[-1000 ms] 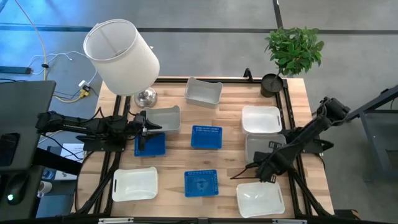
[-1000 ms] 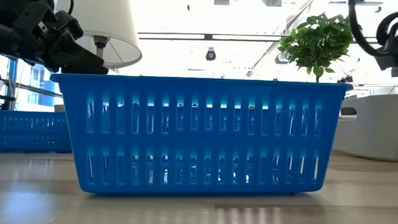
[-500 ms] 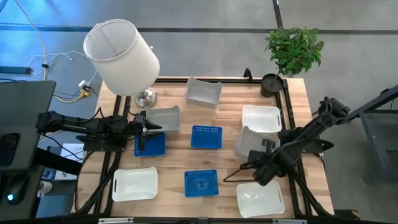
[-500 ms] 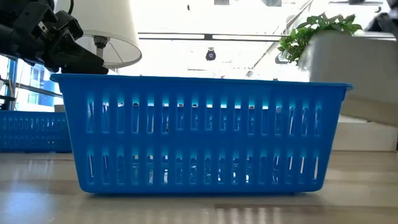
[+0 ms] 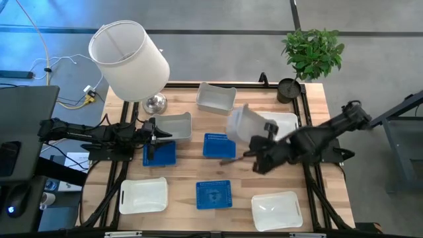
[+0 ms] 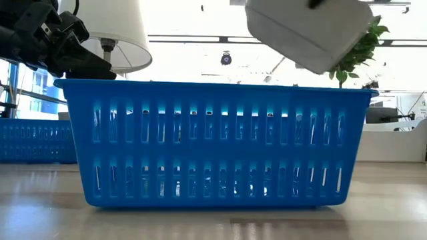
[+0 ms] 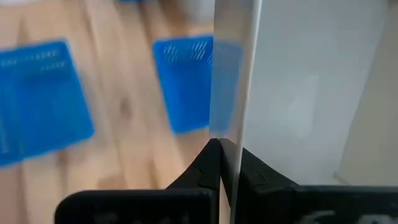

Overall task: Stack baskets by color
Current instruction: Stack the bottom gray bin on top of the top gray bin

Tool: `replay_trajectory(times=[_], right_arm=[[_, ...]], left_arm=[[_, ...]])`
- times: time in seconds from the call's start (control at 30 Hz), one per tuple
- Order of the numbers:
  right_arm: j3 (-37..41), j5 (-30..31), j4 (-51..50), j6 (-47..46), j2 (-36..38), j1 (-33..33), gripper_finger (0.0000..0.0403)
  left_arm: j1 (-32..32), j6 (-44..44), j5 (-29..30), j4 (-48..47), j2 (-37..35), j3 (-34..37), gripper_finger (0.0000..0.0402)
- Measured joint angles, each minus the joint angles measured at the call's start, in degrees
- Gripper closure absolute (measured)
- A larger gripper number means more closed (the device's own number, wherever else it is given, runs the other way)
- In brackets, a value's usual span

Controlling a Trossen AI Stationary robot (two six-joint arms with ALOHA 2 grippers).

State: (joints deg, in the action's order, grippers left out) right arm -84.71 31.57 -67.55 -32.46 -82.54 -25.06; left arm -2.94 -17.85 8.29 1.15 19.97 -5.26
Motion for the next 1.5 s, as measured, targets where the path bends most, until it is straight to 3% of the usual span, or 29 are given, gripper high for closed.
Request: replay_trajectory(times=[0.3,0.73,0.9,1.13,1.5], right_arm=[[-5.6,2.5,14.3,17.6,0.0,12.9,0.0403],[-7.5,2.5,46.3,38.7,0.0,30.1,0.0403],[-7.5,1.7,52.1,40.4,0.0,35.8,0.0403],[-7.5,-6.8,53.2,37.4,0.0,42.5,0.0403],[-7.6,-12.9,52.5,37.2,-2.6,47.9,0.0403]], left_arm=[[0.0,0.0,0.0,0.0,0.0,0.0,0.0273],[0.0,3.0,-0.5,-0.1,0.0,0.0,0.0273],[0.0,3.0,-0.5,-0.1,0.0,0.0,0.0273],[0.0,3.0,-0.5,-0.1,0.0,0.0,0.0273],[0.0,3.0,-0.4,-0.1,0.0,0.0,0.0273]])
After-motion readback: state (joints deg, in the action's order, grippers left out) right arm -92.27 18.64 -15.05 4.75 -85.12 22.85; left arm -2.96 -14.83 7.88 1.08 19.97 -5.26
